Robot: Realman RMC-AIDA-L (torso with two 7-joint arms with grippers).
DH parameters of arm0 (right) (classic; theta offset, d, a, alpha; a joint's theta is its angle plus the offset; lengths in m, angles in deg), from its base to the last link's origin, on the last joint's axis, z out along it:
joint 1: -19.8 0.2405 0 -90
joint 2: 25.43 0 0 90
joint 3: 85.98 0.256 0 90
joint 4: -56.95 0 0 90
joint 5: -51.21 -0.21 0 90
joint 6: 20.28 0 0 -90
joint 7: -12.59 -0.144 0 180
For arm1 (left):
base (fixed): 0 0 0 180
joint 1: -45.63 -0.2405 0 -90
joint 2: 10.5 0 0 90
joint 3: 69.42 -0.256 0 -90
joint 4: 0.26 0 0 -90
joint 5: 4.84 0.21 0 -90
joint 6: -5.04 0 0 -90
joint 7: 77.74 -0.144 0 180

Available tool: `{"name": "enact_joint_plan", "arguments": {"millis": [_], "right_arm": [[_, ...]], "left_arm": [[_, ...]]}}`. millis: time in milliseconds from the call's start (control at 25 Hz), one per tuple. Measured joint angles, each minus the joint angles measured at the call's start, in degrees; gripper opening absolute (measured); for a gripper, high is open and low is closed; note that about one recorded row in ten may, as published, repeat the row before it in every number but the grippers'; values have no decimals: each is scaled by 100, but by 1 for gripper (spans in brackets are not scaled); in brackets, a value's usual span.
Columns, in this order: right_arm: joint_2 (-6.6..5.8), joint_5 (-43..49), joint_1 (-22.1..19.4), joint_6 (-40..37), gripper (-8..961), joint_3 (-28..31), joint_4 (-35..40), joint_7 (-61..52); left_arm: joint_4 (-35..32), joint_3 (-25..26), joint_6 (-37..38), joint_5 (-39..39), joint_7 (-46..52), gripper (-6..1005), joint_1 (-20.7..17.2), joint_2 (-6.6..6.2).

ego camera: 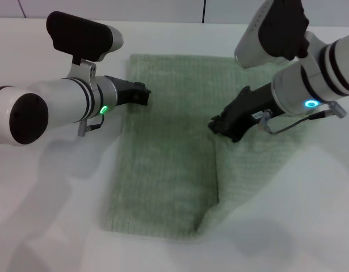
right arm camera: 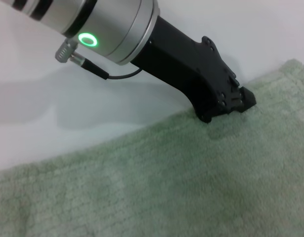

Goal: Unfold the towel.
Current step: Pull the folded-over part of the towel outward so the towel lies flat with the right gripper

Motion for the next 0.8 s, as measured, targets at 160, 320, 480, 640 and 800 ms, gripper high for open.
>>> {"name": "enact_joint_plan", "arguments": {"millis": [160,320,480,640,800], "right_arm": [[5,121,-126,-324,20,139,315,-79],[13,238,-228,-645,21,334,606,-170],[17,269,-257,-1111,21,631,812,-191],[7,319,-216,-1603,21,908,937,-245],[-2,512,-188,-2010,21,1162,1129,-324]], "left_arm": [[0,0,1,2,0,-1,-2,0],[3,0,1,4,0,-1,-11,0],[6,0,5,4,0,-1,-11,0],[9,0,5,4,0,-1,-11,0],[10,0,5,4,0,-1,-9,0]]}}
